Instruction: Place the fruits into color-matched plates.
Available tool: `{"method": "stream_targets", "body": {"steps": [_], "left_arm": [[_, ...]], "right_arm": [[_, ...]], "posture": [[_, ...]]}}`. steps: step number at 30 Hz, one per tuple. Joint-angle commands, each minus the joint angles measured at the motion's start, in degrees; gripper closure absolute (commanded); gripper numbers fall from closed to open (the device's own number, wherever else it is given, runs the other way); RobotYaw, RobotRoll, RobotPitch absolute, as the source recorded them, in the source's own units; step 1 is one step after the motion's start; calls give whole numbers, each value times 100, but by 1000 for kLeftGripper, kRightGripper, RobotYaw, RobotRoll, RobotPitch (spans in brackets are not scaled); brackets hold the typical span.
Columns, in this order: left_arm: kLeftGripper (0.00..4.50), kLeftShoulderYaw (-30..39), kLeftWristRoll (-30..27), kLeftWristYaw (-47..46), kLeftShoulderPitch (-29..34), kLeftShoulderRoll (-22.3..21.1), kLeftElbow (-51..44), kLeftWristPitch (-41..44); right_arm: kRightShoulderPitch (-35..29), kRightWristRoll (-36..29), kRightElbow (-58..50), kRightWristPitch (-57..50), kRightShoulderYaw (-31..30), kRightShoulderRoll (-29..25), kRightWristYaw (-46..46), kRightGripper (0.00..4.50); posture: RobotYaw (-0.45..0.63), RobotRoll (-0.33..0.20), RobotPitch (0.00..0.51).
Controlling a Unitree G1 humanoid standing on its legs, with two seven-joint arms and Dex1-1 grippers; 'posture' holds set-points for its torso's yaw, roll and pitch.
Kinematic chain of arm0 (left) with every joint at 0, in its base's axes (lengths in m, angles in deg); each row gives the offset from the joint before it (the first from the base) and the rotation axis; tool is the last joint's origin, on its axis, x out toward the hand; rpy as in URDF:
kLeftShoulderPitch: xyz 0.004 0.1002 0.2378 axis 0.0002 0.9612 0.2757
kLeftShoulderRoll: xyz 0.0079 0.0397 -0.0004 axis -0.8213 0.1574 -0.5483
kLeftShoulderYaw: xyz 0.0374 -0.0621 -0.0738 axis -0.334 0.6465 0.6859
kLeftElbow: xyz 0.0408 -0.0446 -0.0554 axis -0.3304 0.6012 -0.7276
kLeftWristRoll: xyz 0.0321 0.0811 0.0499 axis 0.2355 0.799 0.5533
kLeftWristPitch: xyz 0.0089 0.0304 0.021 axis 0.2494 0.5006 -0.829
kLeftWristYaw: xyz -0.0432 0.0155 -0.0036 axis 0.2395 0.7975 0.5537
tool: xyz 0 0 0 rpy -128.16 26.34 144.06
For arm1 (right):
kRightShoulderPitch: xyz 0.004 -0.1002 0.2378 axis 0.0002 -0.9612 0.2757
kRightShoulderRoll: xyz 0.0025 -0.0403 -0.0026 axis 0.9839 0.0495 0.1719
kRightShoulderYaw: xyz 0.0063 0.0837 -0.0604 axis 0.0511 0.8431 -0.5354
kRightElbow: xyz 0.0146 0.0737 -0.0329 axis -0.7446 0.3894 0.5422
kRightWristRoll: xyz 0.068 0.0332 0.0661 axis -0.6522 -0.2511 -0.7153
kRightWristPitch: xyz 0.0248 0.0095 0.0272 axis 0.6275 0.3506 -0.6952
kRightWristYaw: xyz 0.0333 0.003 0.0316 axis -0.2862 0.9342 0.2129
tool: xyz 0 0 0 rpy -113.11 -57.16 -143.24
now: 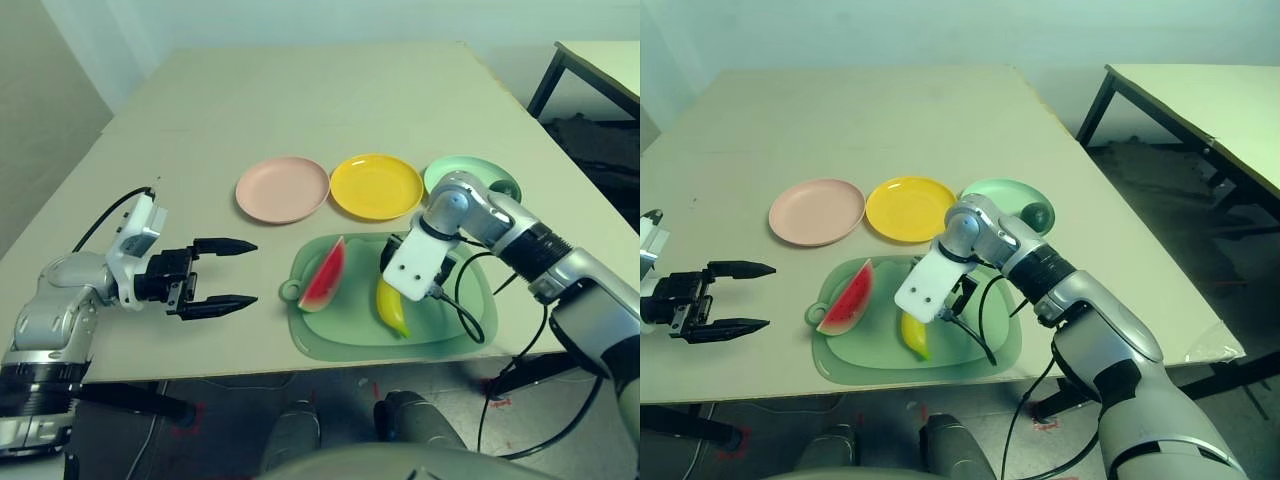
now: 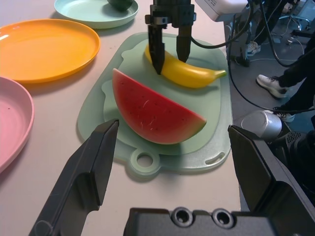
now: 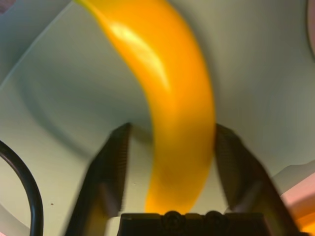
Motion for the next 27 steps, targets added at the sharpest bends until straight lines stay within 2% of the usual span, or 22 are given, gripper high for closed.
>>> {"method": "stream_targets", "body": {"steps": [1, 2, 8, 12, 14, 17, 20, 27], "left_arm": [[0, -2, 18, -10, 60, -19, -64, -13], [0, -8, 24, -10, 50, -14, -45, -22], [0, -46, 69, 4, -25, -3, 77, -71], [0, -17, 63, -73, -94, 26, 181, -46], [0, 80, -37, -217, -161, 80, 262, 84], [0, 174, -81, -341, -204, 96, 347, 127], [0, 228, -122, -463, -239, 114, 355, 185], [0, 252, -27, -852, -216, 146, 243, 200]], "right_arm": [[-49, 148, 147, 47, 24, 38, 84, 2573], [-51, 129, 134, 36, 46, 20, 58, 2854], [107, -186, -19, -176, 133, -134, -96, 2858], [746, -752, 278, -712, 323, -130, -101, 2858], [1218, -727, 1009, -814, 652, 62, 12, 2858], [1936, -409, 2395, -662, 882, 291, 642, 2858], [2384, -76, 3445, -569, 981, 523, 1385, 2858], [2621, 468, 4629, -941, 1128, 1033, 3019, 2858]], "posture": [[-51, 0, 72], [-49, 0, 73], [-57, 0, 67], [-48, 0, 65], [-47, 0, 64], [-49, 0, 65], [-49, 0, 65], [-20, 0, 74]]}}
